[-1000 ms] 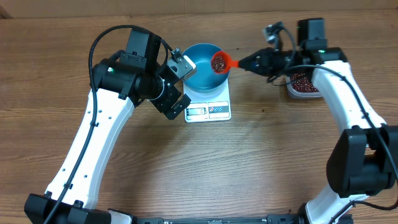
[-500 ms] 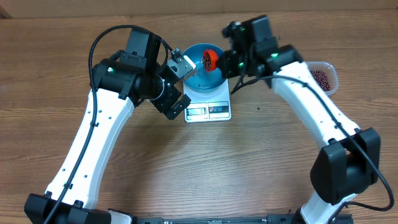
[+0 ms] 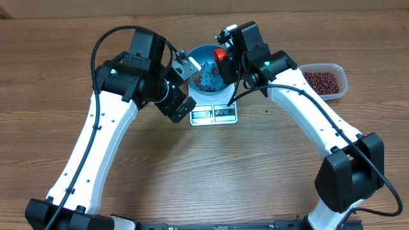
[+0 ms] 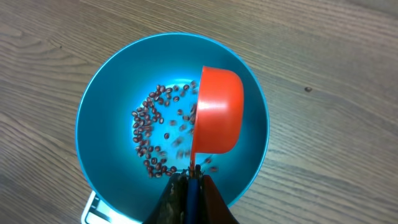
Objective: Scoop item into bowl and weigh 150g on scale
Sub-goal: 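Tilt the red cup to pour beans into the teal bowl, then return the empty cup right to the bean tub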
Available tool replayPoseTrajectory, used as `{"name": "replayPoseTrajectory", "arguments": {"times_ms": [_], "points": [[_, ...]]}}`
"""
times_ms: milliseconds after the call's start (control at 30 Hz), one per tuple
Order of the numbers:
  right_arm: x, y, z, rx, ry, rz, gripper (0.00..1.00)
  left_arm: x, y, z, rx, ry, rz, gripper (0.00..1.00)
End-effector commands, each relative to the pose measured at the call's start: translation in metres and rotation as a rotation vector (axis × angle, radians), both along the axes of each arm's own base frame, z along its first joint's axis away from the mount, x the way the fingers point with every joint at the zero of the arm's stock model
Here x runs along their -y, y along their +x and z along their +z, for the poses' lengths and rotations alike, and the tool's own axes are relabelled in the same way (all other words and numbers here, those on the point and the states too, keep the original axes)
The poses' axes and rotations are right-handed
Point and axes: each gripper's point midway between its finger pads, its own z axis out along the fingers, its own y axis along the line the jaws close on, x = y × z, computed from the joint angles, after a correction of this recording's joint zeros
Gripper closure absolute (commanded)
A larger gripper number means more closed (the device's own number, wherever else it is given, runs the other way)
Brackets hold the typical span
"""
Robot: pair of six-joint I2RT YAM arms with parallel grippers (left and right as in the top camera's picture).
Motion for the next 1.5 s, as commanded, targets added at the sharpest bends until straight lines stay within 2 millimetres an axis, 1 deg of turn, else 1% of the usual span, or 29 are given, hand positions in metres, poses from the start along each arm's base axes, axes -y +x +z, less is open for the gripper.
{"name": "replayPoseTrajectory", "arguments": {"times_ms": [0,133,267,600,767,867,933,1000,1100,1200,1267,1367,1467], "points": [[-0.004,0.007,0.014,0.066,-0.04,0.042,0.96,-0.001,0.0,-0.004,-0.005,0.007,-0.011,0.0],[-0.007,0.007,0.021,0.105,-0.094,0.04,0.96,-0.001,0.0,-0.004,-0.005,0.007,-0.011,0.0],[-0.012,0.004,0.023,0.136,-0.16,0.068,0.96,-0.001,0.0,-0.004,-0.005,0.007,-0.011,0.0],[-0.012,-0.005,0.016,0.08,-0.133,0.071,0.96,-0.001,0.0,-0.004,-0.005,0.007,-0.011,0.0],[-0.008,-0.012,0.011,0.02,-0.104,0.019,0.96,-0.001,0.0,-0.004,-0.005,0.007,-0.011,0.0],[-0.013,-0.024,0.017,-0.027,-0.068,0.05,0.96,-0.001,0.0,-0.004,-0.005,0.007,-0.011,0.01],[-0.008,-0.028,0.027,-0.045,-0.052,0.047,0.96,-0.001,0.0,-0.004,-0.005,0.007,-0.011,0.01],[-0.001,-0.031,0.041,-0.068,-0.044,0.042,0.96,-0.001,0.0,-0.004,-0.005,0.007,-0.011,0.0],[0.021,-0.031,0.072,-0.083,-0.04,0.004,0.96,-0.001,0.0,-0.004,-0.005,0.007,-0.011,0.01],[0.041,-0.03,0.106,-0.059,-0.027,-0.034,0.96,-0.001,0.0,-0.004,-0.005,0.007,-0.011,0.0],[0.055,-0.028,0.124,-0.039,-0.02,-0.061,0.96,-0.001,0.0,-0.004,-0.005,0.007,-0.011,0.01],[0.083,-0.028,0.14,-0.033,-0.033,-0.1,0.96,-0.001,0.0,-0.004,-0.005,0.007,-0.011,0.0],[0.122,-0.027,0.138,-0.066,-0.049,-0.168,0.97,-0.001,0.0,-0.004,-0.005,0.007,-0.011,0.01]]}}
